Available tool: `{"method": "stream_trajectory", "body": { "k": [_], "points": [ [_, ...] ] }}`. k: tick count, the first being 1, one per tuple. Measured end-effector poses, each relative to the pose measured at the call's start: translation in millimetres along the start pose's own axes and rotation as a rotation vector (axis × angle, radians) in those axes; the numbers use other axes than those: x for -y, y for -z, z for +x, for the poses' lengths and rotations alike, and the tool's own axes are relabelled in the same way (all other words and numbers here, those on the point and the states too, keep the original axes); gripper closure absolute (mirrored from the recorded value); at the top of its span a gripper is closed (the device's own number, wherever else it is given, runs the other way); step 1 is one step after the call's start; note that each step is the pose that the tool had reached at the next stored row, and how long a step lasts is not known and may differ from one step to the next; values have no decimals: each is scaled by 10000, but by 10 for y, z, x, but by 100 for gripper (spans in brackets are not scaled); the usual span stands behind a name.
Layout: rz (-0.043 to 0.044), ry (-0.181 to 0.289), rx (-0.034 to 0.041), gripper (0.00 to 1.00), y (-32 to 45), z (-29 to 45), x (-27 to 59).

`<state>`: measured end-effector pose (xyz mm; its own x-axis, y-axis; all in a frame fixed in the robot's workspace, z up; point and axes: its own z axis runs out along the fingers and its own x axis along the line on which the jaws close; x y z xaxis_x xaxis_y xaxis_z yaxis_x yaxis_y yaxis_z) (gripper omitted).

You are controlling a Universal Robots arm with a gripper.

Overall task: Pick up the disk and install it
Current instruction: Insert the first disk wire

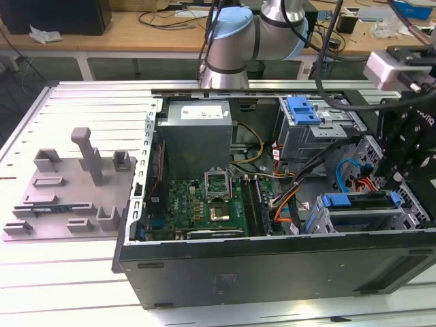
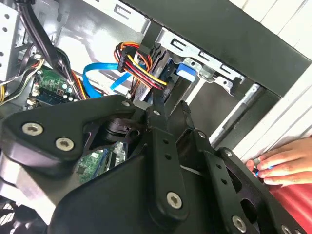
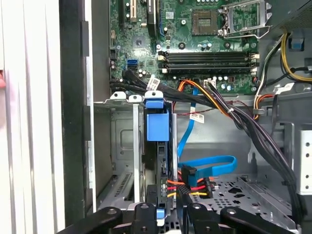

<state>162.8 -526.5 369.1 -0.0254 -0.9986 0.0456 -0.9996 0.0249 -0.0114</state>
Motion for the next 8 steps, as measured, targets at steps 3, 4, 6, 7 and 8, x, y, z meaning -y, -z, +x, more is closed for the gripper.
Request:
{"method": "stream_trajectory", "body": {
  "k": [3,4,6,7,8],
  "points": [
    [0,0,-3,70,97,5,1],
    [0,0,-3,70,117,6,1],
    [0,0,-5,70,159,7,2],
    [0,0,-5,70,167,8,2],
    [0,0,-4,70,171,8,2]
  ]
}}
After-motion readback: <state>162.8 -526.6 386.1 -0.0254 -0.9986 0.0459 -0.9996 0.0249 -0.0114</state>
